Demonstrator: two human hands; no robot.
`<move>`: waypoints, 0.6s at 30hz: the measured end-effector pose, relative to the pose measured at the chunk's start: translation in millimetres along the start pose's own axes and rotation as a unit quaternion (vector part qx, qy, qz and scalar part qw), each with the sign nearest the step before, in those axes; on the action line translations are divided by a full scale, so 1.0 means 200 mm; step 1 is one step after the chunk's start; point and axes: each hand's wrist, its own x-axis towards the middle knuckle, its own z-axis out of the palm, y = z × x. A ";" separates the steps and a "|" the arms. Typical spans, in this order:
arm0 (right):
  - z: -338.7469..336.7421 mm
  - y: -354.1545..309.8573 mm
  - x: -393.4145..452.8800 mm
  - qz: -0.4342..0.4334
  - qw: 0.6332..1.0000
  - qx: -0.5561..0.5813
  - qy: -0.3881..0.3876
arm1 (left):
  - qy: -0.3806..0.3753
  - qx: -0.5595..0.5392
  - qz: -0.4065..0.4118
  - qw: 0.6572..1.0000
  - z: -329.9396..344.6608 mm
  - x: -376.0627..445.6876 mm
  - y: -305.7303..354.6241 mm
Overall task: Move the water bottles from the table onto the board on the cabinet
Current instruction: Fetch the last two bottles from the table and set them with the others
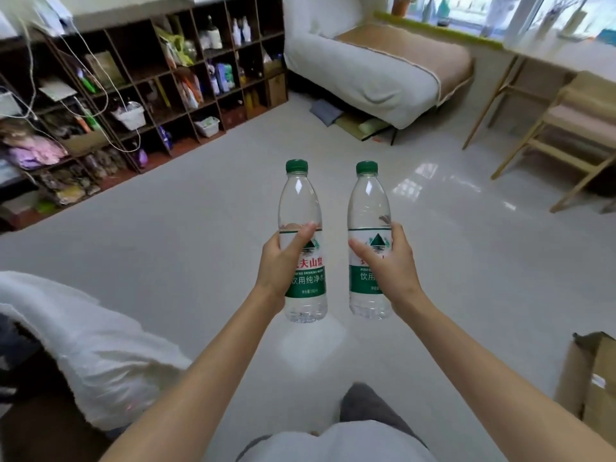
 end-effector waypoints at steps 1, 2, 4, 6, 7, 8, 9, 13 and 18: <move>0.03 -0.01 0.13 -0.001 1.000 0.001 -0.006 | 0.003 0.005 0.001 1.000 0.00 0.11 0.03; 0.06 -0.01 0.25 -0.002 1.000 0.001 -0.013 | 0.006 0.010 0.003 1.000 -0.01 0.23 0.05; 0.11 -0.01 0.51 -0.004 1.000 -0.001 -0.028 | 0.020 0.015 0.009 1.000 -0.01 0.46 0.11; 0.17 -0.01 0.78 -0.005 0.999 -0.003 -0.048 | 0.041 0.013 0.009 0.999 0.01 0.71 0.17; 0.20 -0.02 0.92 -0.007 0.998 -0.002 -0.058 | 0.050 0.012 0.010 0.999 0.02 0.84 0.21; 0.23 -0.03 1.06 -0.006 0.998 -0.003 -0.067 | 0.061 0.009 0.008 0.998 0.03 0.96 0.25; 0.25 -0.04 1.20 -0.001 0.997 -0.005 -0.074 | 0.071 0.005 0.004 0.997 0.05 1.08 0.29; 0.35 -0.14 1.73 -0.002 0.995 -0.009 -0.104 | 0.101 -0.012 0.011 0.995 0.10 1.54 0.47; 0.51 -0.20 2.29 0.005 0.991 -0.009 -0.130 | 0.123 -0.029 0.008 0.992 0.11 2.05 0.65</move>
